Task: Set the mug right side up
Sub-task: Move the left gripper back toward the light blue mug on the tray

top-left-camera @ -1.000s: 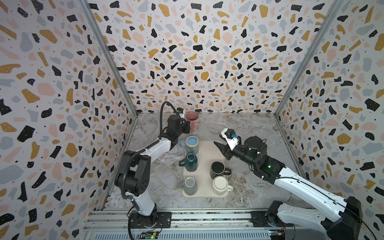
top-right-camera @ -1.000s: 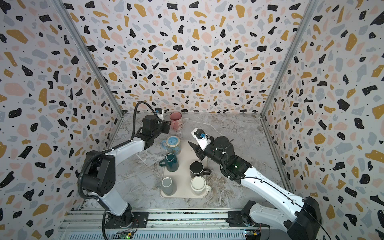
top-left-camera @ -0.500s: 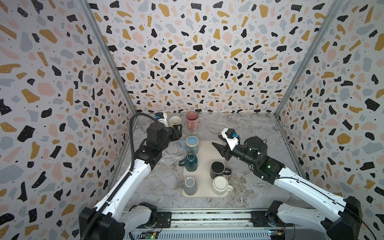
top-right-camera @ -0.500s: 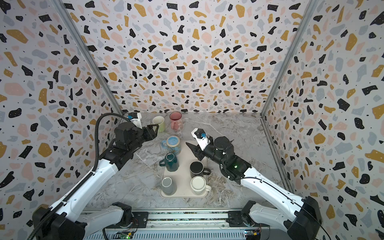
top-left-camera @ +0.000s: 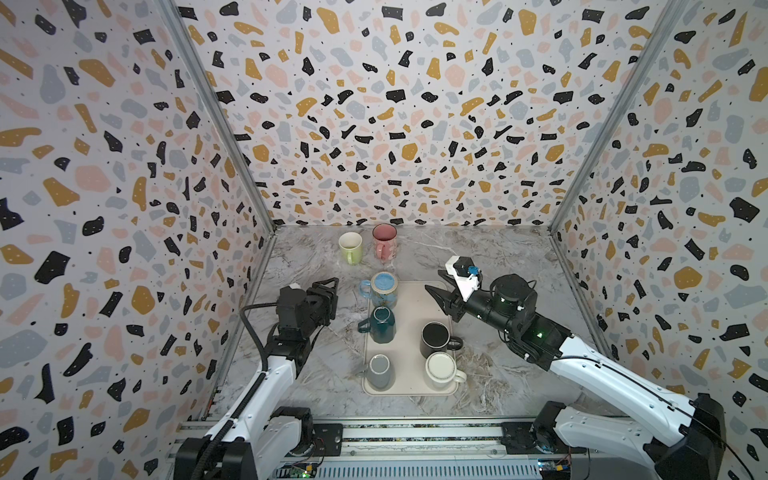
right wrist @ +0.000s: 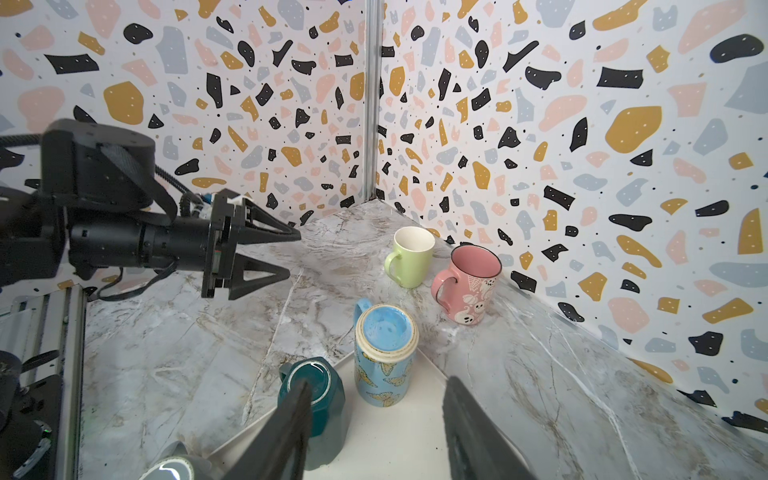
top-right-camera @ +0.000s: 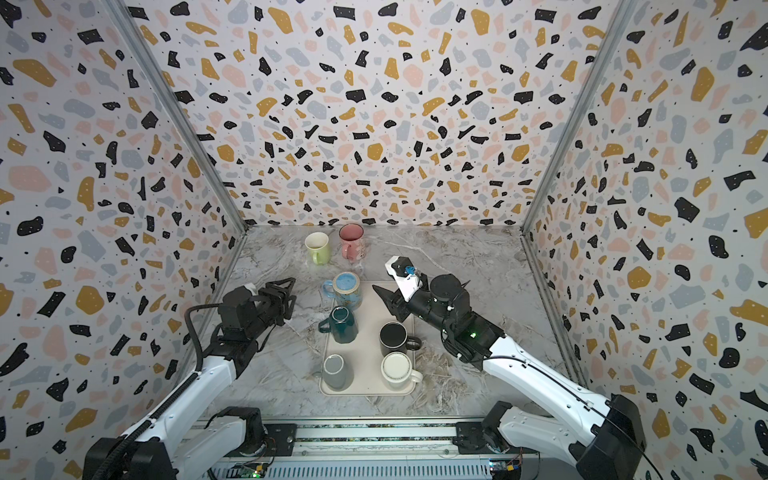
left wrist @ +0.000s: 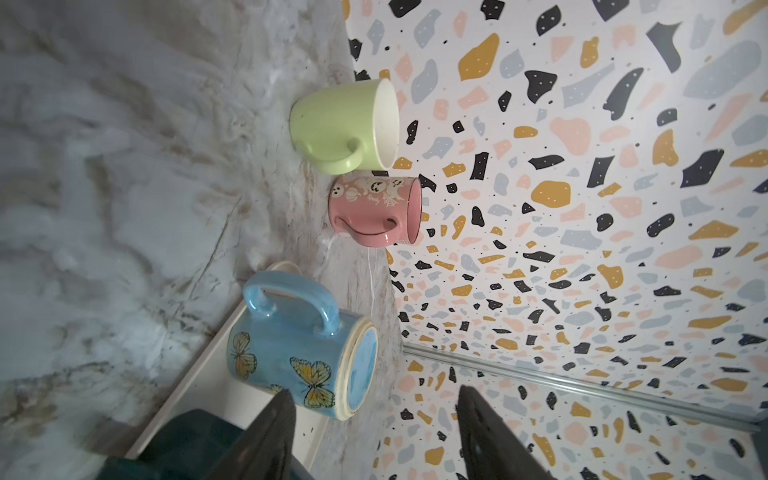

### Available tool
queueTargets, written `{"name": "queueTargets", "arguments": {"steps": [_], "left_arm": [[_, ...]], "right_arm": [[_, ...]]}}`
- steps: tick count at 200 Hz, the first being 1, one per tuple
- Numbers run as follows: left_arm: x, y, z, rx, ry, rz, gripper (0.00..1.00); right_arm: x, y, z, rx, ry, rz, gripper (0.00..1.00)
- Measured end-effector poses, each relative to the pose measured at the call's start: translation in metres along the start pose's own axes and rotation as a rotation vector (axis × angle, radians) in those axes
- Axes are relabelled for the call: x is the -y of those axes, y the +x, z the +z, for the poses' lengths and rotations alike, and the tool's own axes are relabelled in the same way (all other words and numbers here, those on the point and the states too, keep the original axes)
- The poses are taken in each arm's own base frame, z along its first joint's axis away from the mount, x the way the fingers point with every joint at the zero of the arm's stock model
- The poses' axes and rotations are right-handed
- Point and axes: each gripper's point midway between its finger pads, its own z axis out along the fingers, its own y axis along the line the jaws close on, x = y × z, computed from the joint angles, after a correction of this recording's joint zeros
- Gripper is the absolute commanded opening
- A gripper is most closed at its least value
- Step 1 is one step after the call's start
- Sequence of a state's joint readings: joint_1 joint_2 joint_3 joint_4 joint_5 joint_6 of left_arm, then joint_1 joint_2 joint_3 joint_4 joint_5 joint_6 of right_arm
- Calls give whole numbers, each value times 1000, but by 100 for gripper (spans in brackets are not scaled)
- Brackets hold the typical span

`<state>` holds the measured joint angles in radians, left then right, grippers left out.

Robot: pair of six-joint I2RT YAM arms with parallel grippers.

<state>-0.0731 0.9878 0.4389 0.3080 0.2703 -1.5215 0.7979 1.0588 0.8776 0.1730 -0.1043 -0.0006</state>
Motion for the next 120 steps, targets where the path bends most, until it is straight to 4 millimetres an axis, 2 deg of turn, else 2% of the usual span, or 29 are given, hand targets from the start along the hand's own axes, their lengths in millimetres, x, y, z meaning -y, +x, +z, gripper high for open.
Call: {"name": "queueTargets", "arguments": {"steps": [32, 78, 120], "left_arm": [[-2, 4, 14, -45, 30, -137, 63], [-8, 10, 40, -119, 23, -243, 60], [1, 19, 54, -164, 36, -268, 58]], "right_arm": [[2, 4, 0, -9, 11, 1, 54], [4, 6, 2, -15, 23, 2, 54], [11, 13, 6, -32, 41, 5, 54]]}}
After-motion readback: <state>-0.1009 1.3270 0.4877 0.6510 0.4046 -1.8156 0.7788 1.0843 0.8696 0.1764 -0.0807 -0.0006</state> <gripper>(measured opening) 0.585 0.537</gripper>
